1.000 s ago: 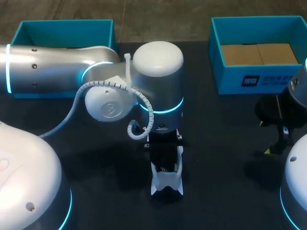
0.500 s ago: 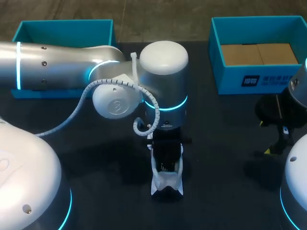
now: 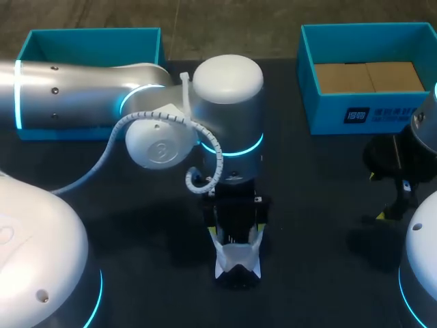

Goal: Take the shoe out of the shoebox, open the shoe tongue, remove and reinsert the insole, then place the shoe into the shoebox

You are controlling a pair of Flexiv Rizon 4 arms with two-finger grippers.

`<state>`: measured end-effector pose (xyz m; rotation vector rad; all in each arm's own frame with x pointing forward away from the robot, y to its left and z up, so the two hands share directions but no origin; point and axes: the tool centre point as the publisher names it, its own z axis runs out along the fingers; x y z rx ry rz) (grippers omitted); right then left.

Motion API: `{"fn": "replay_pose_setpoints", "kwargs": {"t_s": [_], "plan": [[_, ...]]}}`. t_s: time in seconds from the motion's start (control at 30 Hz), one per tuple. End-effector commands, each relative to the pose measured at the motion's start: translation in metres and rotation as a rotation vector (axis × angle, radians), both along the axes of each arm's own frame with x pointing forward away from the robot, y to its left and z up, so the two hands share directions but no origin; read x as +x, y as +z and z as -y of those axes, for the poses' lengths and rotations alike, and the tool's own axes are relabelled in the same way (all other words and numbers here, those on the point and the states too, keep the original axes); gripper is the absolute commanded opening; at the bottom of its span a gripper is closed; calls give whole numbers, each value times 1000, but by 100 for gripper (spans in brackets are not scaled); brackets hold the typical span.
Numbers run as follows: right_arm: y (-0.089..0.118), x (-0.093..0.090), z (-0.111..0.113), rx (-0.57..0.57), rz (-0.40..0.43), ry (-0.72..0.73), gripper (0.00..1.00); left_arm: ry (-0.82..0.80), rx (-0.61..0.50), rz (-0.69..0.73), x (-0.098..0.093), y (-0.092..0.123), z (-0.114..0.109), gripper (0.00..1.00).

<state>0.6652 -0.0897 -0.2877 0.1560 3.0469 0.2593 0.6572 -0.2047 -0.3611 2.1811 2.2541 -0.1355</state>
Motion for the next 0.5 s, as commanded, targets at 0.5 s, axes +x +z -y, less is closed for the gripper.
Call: {"fn": "replay_pose_setpoints", "kwargs": {"t_s": [0.5], "plan": [[0, -2, 1, 1, 4, 1, 100, -3, -73, -33, 14, 12, -14, 100]]}}
